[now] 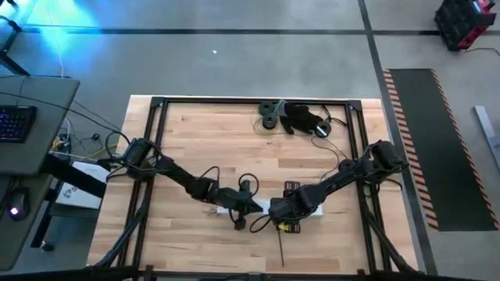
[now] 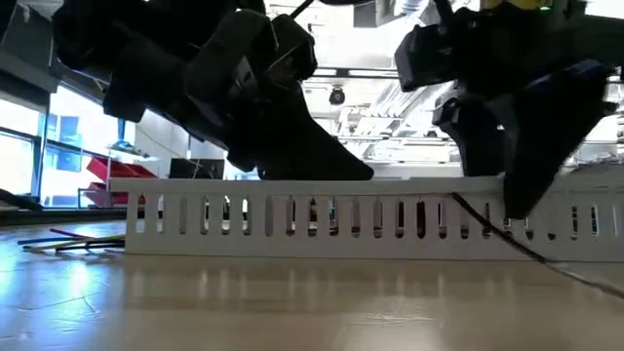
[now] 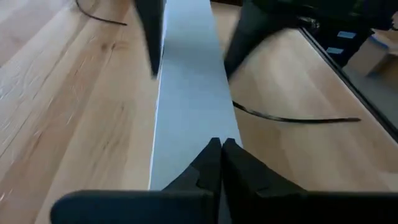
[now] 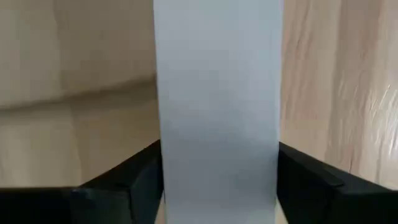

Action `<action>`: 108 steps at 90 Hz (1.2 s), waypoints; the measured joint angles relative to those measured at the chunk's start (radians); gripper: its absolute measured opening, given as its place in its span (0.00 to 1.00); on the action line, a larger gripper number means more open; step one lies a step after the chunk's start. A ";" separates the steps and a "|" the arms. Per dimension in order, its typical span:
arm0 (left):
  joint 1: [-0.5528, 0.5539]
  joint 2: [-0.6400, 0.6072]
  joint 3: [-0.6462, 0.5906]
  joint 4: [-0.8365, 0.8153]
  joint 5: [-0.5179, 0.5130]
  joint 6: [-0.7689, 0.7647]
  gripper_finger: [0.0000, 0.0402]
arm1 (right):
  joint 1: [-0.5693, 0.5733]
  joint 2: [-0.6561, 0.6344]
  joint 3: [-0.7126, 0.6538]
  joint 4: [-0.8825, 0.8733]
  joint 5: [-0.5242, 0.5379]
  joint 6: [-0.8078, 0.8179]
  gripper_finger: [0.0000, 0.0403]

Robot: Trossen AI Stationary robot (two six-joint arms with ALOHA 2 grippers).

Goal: Ziptie cables
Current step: Close the white cable duct

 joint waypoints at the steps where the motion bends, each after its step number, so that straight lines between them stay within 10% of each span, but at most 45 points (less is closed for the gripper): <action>1: 0.000 0.000 0.000 0.000 0.000 0.001 0.00 | 0.000 -0.001 0.001 0.001 -0.003 -0.004 0.68; 36: -0.002 0.000 -0.001 -0.003 -0.004 -0.001 0.00 | 0.085 -0.131 0.017 -0.156 0.149 0.022 0.79; 88: -0.002 0.000 -0.002 0.008 -0.005 -0.015 0.00 | 0.312 -0.416 -0.636 0.306 0.335 0.639 0.06; 108: -0.002 -0.108 -0.010 -0.079 -0.008 -0.007 0.00 | 0.381 -0.461 -0.570 0.129 0.449 0.633 0.03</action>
